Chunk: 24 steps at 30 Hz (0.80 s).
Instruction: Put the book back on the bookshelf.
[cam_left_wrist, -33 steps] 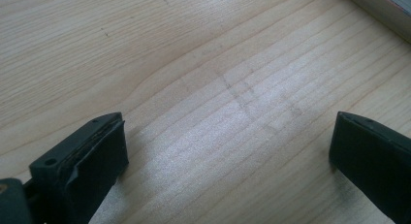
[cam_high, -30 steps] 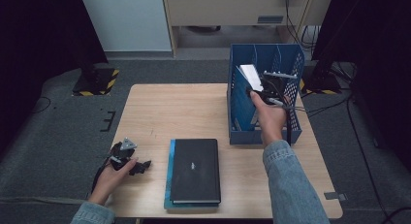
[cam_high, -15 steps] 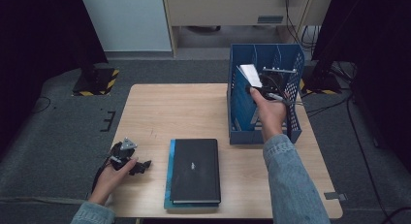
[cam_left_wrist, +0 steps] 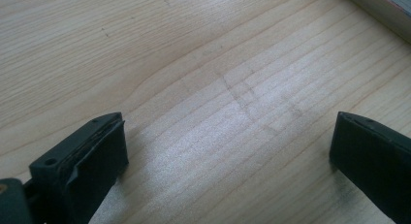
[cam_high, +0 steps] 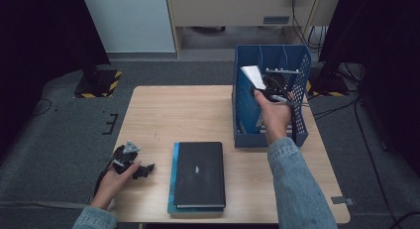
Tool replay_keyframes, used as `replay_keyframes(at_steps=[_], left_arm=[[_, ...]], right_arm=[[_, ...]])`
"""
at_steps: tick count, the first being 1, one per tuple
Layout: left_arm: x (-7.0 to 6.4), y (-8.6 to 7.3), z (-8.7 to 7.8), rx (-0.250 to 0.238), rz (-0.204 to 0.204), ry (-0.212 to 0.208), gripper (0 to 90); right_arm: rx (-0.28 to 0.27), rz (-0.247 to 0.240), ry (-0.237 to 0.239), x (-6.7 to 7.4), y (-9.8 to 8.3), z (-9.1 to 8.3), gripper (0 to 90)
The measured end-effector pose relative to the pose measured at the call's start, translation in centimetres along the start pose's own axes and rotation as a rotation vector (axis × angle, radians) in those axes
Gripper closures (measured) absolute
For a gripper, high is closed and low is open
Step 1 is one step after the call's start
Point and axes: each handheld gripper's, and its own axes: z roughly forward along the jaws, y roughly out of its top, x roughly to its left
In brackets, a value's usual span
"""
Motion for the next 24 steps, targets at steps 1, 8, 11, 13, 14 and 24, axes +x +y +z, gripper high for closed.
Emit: replay_keyframes(at_steps=[1, 8, 11, 13, 14, 24], left_arm=[[0.0, 0.0, 0.0, 0.0, 0.0, 0.0, 0.0], [0.0, 0.0, 0.0, -0.002, 0.0, -0.001, 0.0], [0.0, 0.0, 0.0, -0.002, 0.0, -0.001, 0.0], [0.0, 0.0, 0.0, -0.002, 0.0, -0.001, 0.0], [0.0, 0.0, 0.0, -0.001, 0.0, -0.001, 0.0], [0.0, 0.0, 0.0, 0.0, 0.0, -0.002, 0.0]], right_arm=[[0.002, 0.005, -0.002, 0.1, 0.1, 0.0, 59.5], [0.013, 0.01, -0.009, 0.4, 1.1, 0.4, 59.6], [0.018, 0.0, -0.013, 0.6, 1.6, 0.5, 59.7], [0.015, 0.0, -0.017, 0.8, 2.0, 0.5, 59.7], [0.009, 0.0, -0.018, 0.8, 2.2, 0.5, 59.8], [-0.017, 0.026, -0.039, 0.6, 3.2, 1.4, 59.8]])
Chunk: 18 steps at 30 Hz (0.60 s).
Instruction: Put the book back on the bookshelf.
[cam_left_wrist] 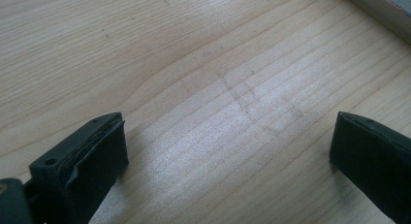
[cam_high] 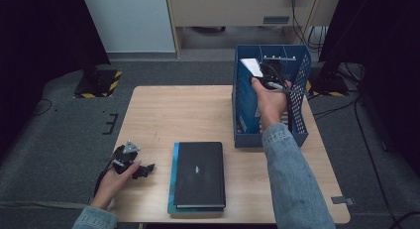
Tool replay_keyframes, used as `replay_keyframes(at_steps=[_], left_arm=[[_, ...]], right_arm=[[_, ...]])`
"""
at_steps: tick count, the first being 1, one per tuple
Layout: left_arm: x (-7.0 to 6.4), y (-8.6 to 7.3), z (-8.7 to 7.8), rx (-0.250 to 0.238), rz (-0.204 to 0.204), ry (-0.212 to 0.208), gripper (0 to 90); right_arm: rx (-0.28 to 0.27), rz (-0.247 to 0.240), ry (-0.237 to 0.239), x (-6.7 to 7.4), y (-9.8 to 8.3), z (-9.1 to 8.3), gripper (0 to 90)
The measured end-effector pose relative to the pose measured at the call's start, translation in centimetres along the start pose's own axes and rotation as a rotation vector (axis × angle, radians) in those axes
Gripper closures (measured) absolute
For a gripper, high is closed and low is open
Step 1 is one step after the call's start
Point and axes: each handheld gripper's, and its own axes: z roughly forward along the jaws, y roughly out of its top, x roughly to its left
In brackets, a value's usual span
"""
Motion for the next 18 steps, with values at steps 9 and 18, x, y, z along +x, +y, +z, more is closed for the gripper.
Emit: replay_keyframes(at_steps=[9, 18], left_arm=[[0.0, 0.0, 0.0, -0.001, 0.003, -0.003, 0.0], [0.0, -0.1, 0.0, -0.005, 0.004, -0.004, 0.0]], right_arm=[[-0.033, -0.01, -0.025, 0.5, 0.5, 1.3, 59.9], [-0.047, 0.0, -0.051, 0.6, 0.6, 2.7, 59.9]])
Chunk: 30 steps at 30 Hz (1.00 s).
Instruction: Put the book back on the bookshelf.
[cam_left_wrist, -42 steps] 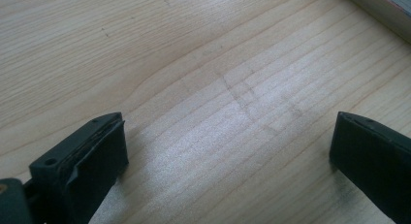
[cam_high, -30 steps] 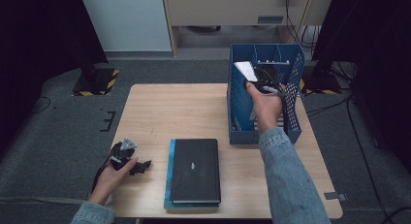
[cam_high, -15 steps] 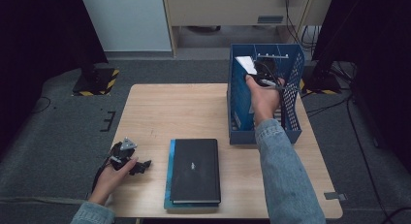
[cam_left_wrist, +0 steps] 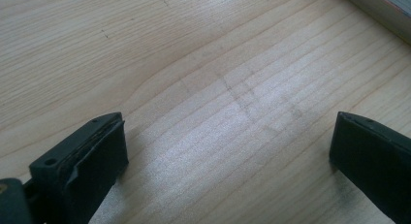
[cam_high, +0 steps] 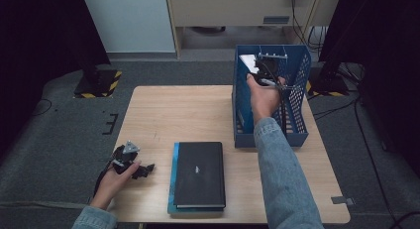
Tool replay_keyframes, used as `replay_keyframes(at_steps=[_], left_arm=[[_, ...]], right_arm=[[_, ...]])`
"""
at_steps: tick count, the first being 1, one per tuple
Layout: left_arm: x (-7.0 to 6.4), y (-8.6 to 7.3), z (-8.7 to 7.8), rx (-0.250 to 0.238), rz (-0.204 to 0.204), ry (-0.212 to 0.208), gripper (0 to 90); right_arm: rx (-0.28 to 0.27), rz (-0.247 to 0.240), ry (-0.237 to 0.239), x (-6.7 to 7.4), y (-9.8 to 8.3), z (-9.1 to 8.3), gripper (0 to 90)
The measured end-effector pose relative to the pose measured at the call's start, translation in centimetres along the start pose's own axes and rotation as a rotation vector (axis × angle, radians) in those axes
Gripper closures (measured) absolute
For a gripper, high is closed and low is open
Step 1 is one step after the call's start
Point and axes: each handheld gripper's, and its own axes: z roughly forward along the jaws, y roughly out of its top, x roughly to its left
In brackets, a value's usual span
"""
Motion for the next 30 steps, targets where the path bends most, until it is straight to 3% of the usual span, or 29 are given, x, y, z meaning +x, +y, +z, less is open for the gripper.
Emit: replay_keyframes(at_steps=[30], left_arm=[[-0.01, -0.01, -0.01, 0.0, 0.001, 0.0, 0.0]], right_arm=[[-0.073, 0.034, -0.007, 0.09, -0.76, 1.07, 59.7]])
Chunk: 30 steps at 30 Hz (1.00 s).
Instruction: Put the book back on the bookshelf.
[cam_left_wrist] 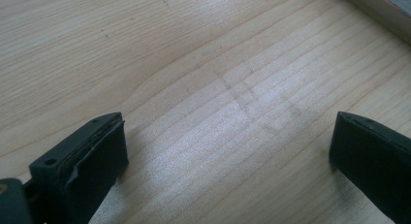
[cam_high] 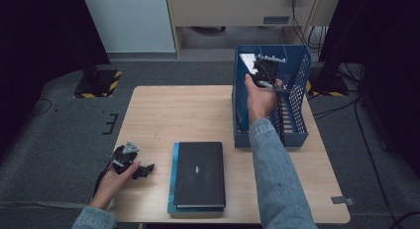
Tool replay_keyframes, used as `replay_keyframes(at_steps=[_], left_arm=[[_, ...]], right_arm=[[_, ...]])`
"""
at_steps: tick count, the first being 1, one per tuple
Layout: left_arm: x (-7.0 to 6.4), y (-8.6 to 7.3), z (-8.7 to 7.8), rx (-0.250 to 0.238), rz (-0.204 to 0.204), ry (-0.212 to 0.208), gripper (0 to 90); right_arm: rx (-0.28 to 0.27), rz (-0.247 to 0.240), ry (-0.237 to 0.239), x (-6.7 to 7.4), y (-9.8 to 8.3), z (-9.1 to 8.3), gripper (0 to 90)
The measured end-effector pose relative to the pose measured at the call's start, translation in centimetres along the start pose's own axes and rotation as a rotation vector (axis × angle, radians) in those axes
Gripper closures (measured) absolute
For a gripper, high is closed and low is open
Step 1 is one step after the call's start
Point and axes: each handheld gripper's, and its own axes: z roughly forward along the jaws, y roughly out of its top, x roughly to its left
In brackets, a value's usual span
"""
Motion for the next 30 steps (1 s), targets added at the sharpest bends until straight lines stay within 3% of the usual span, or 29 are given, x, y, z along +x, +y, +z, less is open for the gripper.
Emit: replay_keyframes(at_steps=[8, 17, 23, 30], left_arm=[[0.0, 0.0, 0.0, -0.003, -0.001, 0.002, 0.0], [0.0, 0.0, 0.0, 0.0, -0.002, 0.003, 0.0], [0.0, 0.0, 0.0, 0.0, -0.002, 0.003, 0.0], [0.0, 0.1, 0.0, 0.001, -0.002, 0.002, 0.0]], right_arm=[[0.0, -0.028, 0.0, 0.3, -0.3, 0.0, 59.3], [-0.011, -0.027, -0.003, 0.3, -1.1, -0.4, 58.7], [-0.011, -0.042, -0.01, 1.0, -1.3, -0.5, 57.8], [-0.02, -0.045, 0.021, 1.5, -1.6, -0.5, 50.3]])
